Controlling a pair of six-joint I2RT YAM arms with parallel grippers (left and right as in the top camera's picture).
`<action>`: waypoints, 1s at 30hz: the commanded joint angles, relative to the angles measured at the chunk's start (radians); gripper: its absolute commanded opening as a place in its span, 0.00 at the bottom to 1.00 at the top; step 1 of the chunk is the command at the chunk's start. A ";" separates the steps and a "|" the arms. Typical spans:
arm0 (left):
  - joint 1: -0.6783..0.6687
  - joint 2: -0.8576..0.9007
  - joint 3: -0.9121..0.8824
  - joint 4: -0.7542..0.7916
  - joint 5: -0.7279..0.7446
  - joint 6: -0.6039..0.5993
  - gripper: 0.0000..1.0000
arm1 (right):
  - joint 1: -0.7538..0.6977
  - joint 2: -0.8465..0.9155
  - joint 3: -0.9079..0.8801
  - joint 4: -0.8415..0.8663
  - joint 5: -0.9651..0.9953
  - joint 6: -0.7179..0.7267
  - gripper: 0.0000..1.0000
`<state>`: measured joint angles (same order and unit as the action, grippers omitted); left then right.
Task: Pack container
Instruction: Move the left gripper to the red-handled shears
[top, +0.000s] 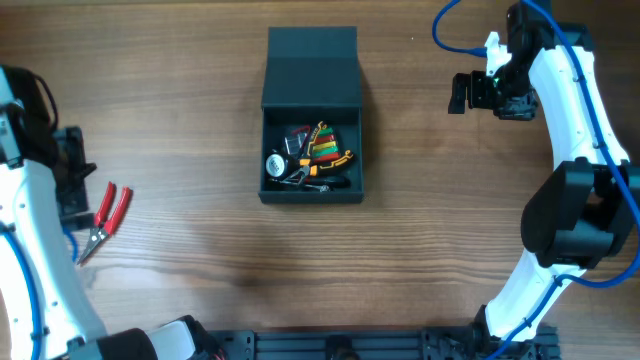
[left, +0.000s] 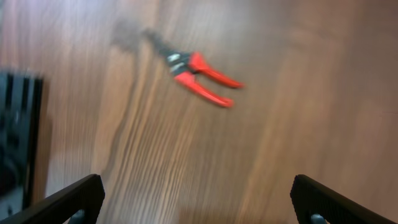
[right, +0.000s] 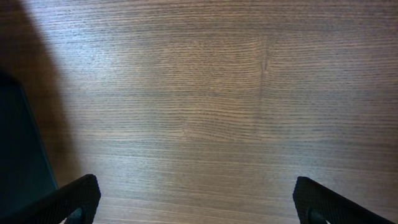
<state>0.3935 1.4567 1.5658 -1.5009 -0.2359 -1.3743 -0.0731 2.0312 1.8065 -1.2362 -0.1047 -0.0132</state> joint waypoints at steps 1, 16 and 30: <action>0.011 0.005 -0.144 0.065 0.029 -0.306 1.00 | 0.000 0.010 -0.002 -0.008 -0.016 -0.013 1.00; 0.011 0.006 -0.564 0.525 0.006 -0.476 0.94 | 0.000 0.010 -0.002 -0.048 -0.015 -0.013 1.00; 0.092 0.037 -0.594 0.627 0.041 -0.602 0.89 | 0.000 0.010 -0.002 -0.059 -0.016 -0.012 1.00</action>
<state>0.4599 1.4624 0.9787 -0.9062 -0.2108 -1.9373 -0.0731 2.0312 1.8065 -1.2938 -0.1043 -0.0132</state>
